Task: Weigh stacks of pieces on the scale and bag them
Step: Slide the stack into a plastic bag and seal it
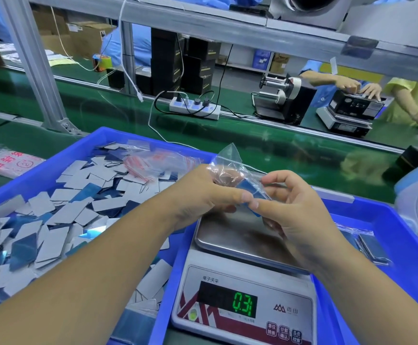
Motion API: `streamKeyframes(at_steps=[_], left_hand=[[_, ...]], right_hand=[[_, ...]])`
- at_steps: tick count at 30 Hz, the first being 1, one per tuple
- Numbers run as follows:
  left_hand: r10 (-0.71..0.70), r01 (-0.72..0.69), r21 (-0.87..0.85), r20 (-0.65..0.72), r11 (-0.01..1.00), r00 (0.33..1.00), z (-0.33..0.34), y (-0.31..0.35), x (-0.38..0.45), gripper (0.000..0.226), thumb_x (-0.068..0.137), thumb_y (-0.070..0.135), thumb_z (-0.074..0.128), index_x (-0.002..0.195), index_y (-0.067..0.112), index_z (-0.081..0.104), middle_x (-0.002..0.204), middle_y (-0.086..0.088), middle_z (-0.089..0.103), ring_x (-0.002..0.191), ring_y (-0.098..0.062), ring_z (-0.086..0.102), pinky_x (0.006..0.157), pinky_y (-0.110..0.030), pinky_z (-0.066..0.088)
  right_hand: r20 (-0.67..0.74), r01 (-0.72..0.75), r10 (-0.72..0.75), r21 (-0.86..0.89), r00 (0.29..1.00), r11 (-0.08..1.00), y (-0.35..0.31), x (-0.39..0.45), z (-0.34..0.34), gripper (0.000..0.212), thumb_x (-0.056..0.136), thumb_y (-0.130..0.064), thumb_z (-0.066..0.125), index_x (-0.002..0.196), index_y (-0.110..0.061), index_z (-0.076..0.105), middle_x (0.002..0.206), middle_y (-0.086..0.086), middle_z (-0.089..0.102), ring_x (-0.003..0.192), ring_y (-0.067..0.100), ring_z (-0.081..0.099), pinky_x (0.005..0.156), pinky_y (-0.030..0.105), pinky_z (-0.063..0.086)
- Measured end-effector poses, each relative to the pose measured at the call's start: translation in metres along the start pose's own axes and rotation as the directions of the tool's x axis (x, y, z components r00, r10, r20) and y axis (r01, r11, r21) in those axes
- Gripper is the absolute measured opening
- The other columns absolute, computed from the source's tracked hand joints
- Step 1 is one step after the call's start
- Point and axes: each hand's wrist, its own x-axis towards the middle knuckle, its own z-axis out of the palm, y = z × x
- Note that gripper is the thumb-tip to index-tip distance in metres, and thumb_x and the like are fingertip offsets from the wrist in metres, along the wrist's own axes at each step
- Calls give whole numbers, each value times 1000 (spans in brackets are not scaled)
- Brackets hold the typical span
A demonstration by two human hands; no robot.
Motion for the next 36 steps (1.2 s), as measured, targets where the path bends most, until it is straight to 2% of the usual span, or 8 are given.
streamKeyframes(at_steps=[6, 12, 19, 27, 29, 31, 33, 36], left_hand=[[114, -144, -227, -141, 963, 983, -3, 5, 4, 23, 77, 11, 71, 71, 32, 79, 70, 12, 70, 68, -2, 65, 63, -18, 53], [100, -107, -123, -61, 987, 993, 5, -1, 3, 15, 70, 14, 80, 77, 27, 77, 77, 6, 72, 72, -9, 66, 66, -23, 50], [35, -43, -79, -98, 996, 995, 8, -7, 5, 34, 60, 32, 86, 90, 20, 78, 86, -8, 61, 74, -16, 47, 57, -25, 33], [49, -50, -33, -27, 998, 998, 4, -6, 4, 25, 66, 31, 82, 92, 29, 80, 88, 4, 72, 81, -10, 56, 65, -25, 40], [59, -58, -83, 5, 995, 998, 2, -4, 3, 25, 71, 23, 81, 94, 31, 80, 90, 6, 73, 80, -7, 62, 66, -18, 46], [87, -87, -14, -4, 996, 996, 2, -6, 5, 26, 76, 13, 77, 97, 29, 79, 94, 5, 75, 84, -7, 68, 70, -19, 51], [100, -95, 97, -45, 991, 994, 3, -10, 6, 29, 77, 4, 78, 100, 22, 77, 94, 2, 77, 86, -10, 70, 74, -27, 55], [133, -120, 193, -55, 974, 990, 5, -14, 9, 28, 80, -3, 77, 102, 15, 73, 92, 0, 76, 86, -12, 69, 80, -29, 55]], right_hand=[[18, 8, -10, 92, 1000, 996, -4, -1, -1, 27, 75, 5, 73, 91, -13, 61, 75, 6, 63, 52, 19, 51, 47, 26, 43], [12, 41, -42, 98, 999, 994, 1, -6, 12, 16, 73, -7, 75, 64, -19, 68, 67, 18, 58, 49, 18, 52, 46, 23, 44], [113, 8, -23, 130, 993, 991, 1, -7, 9, 23, 73, -6, 64, 85, -20, 78, 73, 5, 63, 57, 17, 54, 51, 24, 42], [13, 35, -37, 166, 999, 985, -2, -1, 4, 10, 77, -14, 74, 69, -20, 72, 64, 3, 57, 55, 13, 46, 53, 25, 37], [-63, 96, -92, 70, 994, 993, -3, 0, 0, 20, 85, -12, 67, 68, -21, 70, 65, 2, 56, 57, 13, 44, 56, 26, 37], [-86, 230, -256, -235, 963, 944, -4, 0, -6, 22, 90, -13, 66, 71, -23, 68, 66, -7, 59, 59, 10, 47, 60, 22, 40], [17, 361, -422, -549, 907, 754, -5, -1, -8, 14, 86, -21, 66, 73, -28, 67, 71, -13, 63, 64, 5, 54, 63, 13, 40], [115, 418, -478, -686, 871, 596, -6, -2, -8, 14, 84, -21, 70, 77, -32, 67, 75, -12, 58, 73, 6, 55, 64, 9, 37]])
